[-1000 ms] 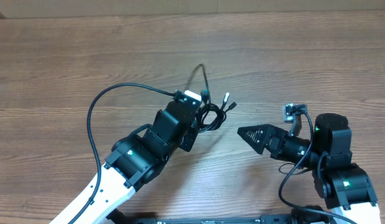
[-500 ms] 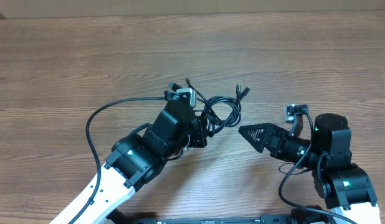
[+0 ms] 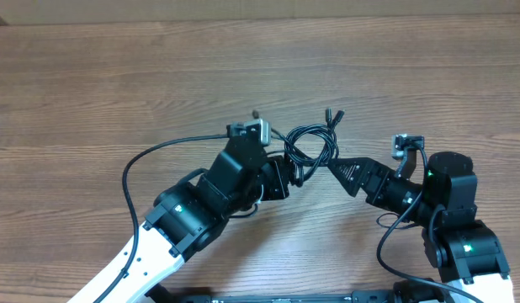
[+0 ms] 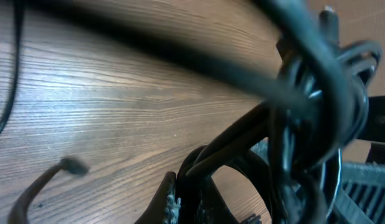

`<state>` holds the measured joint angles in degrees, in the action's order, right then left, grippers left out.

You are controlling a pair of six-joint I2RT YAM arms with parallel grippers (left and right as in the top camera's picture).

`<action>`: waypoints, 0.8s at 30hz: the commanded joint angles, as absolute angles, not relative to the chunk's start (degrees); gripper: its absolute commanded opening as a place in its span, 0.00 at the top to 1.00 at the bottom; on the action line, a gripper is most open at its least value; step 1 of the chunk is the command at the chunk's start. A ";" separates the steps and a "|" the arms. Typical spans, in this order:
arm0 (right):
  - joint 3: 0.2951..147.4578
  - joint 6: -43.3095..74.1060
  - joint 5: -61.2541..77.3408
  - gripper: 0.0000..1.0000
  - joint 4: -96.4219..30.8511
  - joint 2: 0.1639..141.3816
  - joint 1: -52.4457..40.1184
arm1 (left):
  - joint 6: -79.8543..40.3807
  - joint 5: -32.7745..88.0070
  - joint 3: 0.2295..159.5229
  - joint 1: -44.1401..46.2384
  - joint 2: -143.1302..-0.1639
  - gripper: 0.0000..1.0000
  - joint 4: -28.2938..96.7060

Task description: Untangle cables

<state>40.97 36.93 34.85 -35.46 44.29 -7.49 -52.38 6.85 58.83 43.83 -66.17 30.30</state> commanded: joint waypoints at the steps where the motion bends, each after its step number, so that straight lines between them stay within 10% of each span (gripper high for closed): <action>1: 41.63 37.10 30.00 0.00 -35.11 46.33 -7.40 | -52.77 7.86 59.75 45.63 -65.56 0.96 29.52; 24: 41.63 37.58 49.45 0.01 -19.46 52.90 -7.40 | -54.48 11.66 59.75 47.70 -65.56 0.96 29.32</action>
